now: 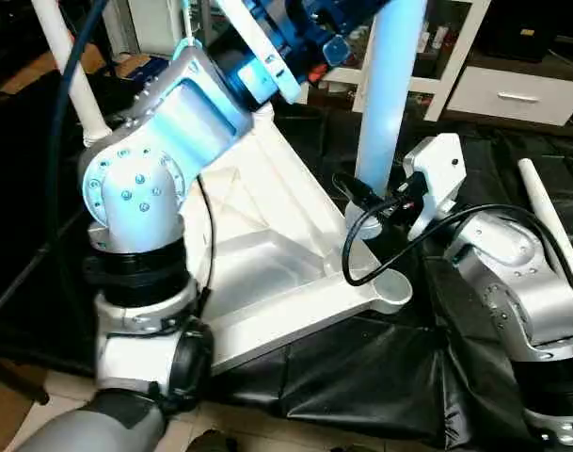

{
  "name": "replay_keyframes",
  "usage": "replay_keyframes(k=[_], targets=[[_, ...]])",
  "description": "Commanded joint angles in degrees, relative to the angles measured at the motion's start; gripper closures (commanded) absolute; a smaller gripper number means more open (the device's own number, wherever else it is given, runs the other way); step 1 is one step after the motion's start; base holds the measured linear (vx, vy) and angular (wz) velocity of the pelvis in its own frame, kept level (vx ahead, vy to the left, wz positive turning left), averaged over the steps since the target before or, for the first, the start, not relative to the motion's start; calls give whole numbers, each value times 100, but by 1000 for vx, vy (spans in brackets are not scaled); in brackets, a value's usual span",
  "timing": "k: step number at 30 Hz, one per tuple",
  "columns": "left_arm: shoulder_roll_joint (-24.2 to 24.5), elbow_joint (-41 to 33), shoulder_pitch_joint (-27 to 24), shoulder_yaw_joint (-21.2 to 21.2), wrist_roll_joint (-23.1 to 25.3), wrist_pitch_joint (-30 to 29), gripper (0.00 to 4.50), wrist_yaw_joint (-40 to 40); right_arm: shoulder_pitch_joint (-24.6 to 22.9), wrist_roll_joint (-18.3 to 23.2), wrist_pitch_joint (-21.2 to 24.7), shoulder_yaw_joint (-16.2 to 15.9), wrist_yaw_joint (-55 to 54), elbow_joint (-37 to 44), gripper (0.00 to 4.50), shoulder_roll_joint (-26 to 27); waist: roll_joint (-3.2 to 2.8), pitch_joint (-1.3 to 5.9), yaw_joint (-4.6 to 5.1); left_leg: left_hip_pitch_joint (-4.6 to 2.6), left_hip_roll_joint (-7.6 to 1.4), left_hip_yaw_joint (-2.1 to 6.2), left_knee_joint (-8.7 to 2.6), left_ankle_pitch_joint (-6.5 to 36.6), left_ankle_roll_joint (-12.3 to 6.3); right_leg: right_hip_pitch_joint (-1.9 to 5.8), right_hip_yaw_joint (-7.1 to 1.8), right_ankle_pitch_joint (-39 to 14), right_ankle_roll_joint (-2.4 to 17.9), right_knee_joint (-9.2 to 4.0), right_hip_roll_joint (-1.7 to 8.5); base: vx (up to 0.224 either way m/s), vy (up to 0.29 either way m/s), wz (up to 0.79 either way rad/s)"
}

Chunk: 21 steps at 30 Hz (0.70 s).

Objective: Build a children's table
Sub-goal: Insert table leg to table base

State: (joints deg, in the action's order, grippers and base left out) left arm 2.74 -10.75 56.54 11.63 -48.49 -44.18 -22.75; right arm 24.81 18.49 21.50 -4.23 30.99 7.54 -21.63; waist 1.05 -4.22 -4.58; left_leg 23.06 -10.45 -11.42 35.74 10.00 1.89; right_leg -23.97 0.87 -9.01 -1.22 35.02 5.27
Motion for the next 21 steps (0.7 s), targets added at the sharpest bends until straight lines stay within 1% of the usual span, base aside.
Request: replay_keyframes(k=[1,2,3,4,5,6,7,8,9,10,11,12,13,14,15,16,17,18,19,20,21], targets=[[138,362,158,248,285,331,159,211,149,319,224,369,-153,-50,268,120,23,469,46,-161,-133,98,-456,1420,152,224,-73,-1606,757,-418,108,0,0,0],[355,1143,254,474,710,869,159,400,345,808,378,754,-217,-51,268,302,16,483,65,-173,-110,98,-447,1464,150,212,-68,-1617,729,-423,91,0,0,0],[355,1143,254,474,710,869,159,400,345,808,378,754,-217,-51,268,302,22,488,89,-172,-100,114,-455,1531,167,225,-57,-1721,635,-427,84,0,0,0],[423,1358,268,499,858,1052,159,415,397,943,417,850,-217,-51,268,333,22,488,89,-172,-100,114,-455,1531,167,225,-57,-1721,635,-427,84,0,0,0],[504,1576,254,587,926,1217,159,434,473,1183,499,984,-182,-42,268,353,10,481,107,-184,-117,122,-468,1473,206,221,-61,-1640,624,-434,101,0,0,0],[601,1785,217,688,987,1377,159,457,563,1426,581,1133,-152,-47,268,352,-7,493,108,-193,-124,124,-464,1443,229,222,-61,-1563,661,-410,108,0,0,0],[701,1973,176,771,1061,1523,159,496,651,1673,675,1285,-119,-60,268,343,-21,507,114,-174,-120,129,-462,1306,219,249,-59,-1315,749,-380,107,0,0,0],[821,2153,122,814,1177,1656,159,530,744,1943,822,1435,-77,-78,268,314,-32,511,107,-193,-132,120,-459,1275,204,230,-61,-1166,831,-365,111,0,0,0],[821,2153,122,814,1177,1656,159,530,744,1943,822,1435,-77,-78,268,314,-36,524,105,-189,-128,117,-454,1215,173,251,-57,-1061,906,-352,120,0,0,0],[821,2153,122,814,1177,1656,159,530,744,1943,822,1435,-77,-78,268,314,-36,524,105,-189,-128,117,-454,1215,173,251,-57,-1061,906,-352,120,0,0,0],[1122,2519,-12,773,1532,1816,159,709,1015,2743,1392,1881,-29,-220,268,193,-78,530,109,-200,-119,119,-437,1101,126,258,-52,-799,1036,-332,97,0,0,0],[1578,2844,-269,361,2237,1966,159,858,1200,3637,2243,2225,246,-413,268,-90,-82,543,95,-201,-125,110,-431,1005,110,272,-56,-661,1076,-301,110,0,0,0],[1701,2916,-353,238,2420,1979,159,879,1236,3882,2473,2307,350,-458,268,-179,-85,539,103,-212,-107,120,-422,1020,30,282,-52,-658,1052,-318,77,0,0,0],[1892,2971,-566,2,2737,1996,159,821,1259,4408,2921,2454,597,-573,268,-384,-81,546,96,-206,-115,132,-428,991,18,312,-55,-660,1005,-299,89,0,0,0],[1989,2979,-701,-134,2905,1998,159,756,1267,4743,3194,2544,757,-646,268,-515,-135,540,66,-222,-149,126,-430,906,45,300,-61,-589,1010,-302,111,0,0,0],[1989,2979,-701,-134,2905,1998,159,756,1267,4743,3194,2544,757,-646,268,-515,-135,540,66,-222,-149,126,-430,906,45,300,-61,-589,1010,-302,111,0,0,0],[2076,2573,-1297,-605,3168,2028,159,346,1149,5901,3586,2909,1134,-901,268,-698,-128,595,45,-230,-159,121,-406,693,28,319,-46,-253,1217,-257,156,0,0,0],[2084,2473,-1415,-703,3209,2045,159,263,1131,6091,3634,2971,1152,-948,268,-702,-132,561,21,-217,-184,95,-419,762,-14,286,-44,-250,1340,-276,157,0,0,0],[2099,2188,-1689,-933,3250,2054,159,55,1077,6461,3787,3089,1210,-1067,268,-743,-103,559,10,-222,-183,81,-418,804,-20,275,-42,-301,1374,-282,154,0,0,0],[2102,2015,-1846,-1065,3266,2062,159,-72,1046,6653,3880,3149,1224,-1136,268,-765,-112,563,-39,-222,-192,80,-426,824,11,263,-33,-402,1420,-273,169,0,0,0],[2113,1755,-2058,-1234,3219,2060,159,-240,1001,6830,4011,3218,1221,-1200,269,-796,-77,563,-65,-227,-198,80,-433,867,67,264,-32,-498,1437,-271,177,0,0,0]])
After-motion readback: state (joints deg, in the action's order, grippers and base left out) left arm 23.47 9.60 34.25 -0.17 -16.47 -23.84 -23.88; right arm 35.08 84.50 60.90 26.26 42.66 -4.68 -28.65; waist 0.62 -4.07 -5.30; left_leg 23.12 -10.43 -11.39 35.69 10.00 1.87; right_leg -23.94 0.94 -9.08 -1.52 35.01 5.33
